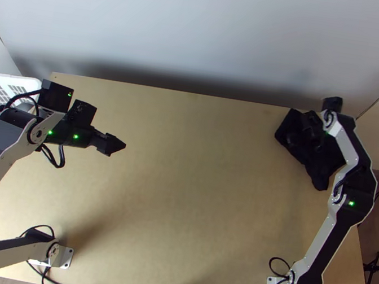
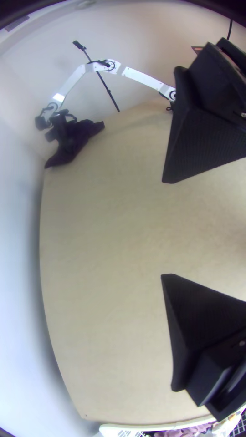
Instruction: Fold the t-shirt
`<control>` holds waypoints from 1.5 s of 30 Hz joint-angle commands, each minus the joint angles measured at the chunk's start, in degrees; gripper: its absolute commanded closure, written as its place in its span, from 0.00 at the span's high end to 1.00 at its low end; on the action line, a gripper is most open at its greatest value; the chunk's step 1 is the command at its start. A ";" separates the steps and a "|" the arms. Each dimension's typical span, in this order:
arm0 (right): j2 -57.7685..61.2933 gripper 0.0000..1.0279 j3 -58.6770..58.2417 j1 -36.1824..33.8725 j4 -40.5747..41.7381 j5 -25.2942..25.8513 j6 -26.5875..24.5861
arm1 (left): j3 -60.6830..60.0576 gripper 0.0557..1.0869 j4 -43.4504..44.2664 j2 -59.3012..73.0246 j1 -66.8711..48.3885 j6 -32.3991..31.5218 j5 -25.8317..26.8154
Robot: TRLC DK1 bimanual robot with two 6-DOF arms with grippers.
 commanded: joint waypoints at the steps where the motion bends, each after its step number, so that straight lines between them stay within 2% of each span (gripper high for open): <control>1: 4.02 0.96 5.43 -4.45 -1.71 0.14 -1.06 | 0.04 0.94 -0.07 0.13 0.00 0.05 -0.14; 5: 2.96 0.96 5.87 -3.75 -5.40 0.05 -1.06 | 0.30 0.94 -0.07 0.30 0.00 0.05 -0.14; 13: -5.12 0.96 5.95 -0.32 -7.33 0.05 1.22 | 1.79 0.94 0.11 0.22 0.00 -0.21 -0.23; 22: -20.94 0.96 4.11 3.81 -10.23 -0.21 5.71 | 1.88 0.94 2.48 -5.85 0.26 0.31 -8.14; 26: -31.76 0.96 -2.92 8.38 -10.32 -0.21 7.99 | 0.74 0.94 3.89 -9.36 1.50 -0.13 -10.52; 31: -43.88 0.96 -12.59 13.65 -10.23 0.58 11.33 | -5.50 0.94 10.48 -17.63 1.76 0.75 -20.27; 34: -49.77 0.96 -19.62 16.38 -10.23 2.95 14.41 | -9.98 0.94 10.74 -21.93 1.76 1.28 -21.15; 38: -58.47 0.96 -32.72 22.62 -10.23 3.39 13.18 | -19.12 0.94 14.87 -30.37 1.67 3.39 -22.73; 41: -64.98 0.95 -40.98 23.32 -7.42 1.72 13.53 | -24.57 0.94 17.77 -36.26 1.67 4.71 -27.57; 45: -72.80 0.95 -47.92 22.71 -6.54 1.72 14.49 | -30.11 0.94 20.32 -43.20 1.67 5.94 -29.24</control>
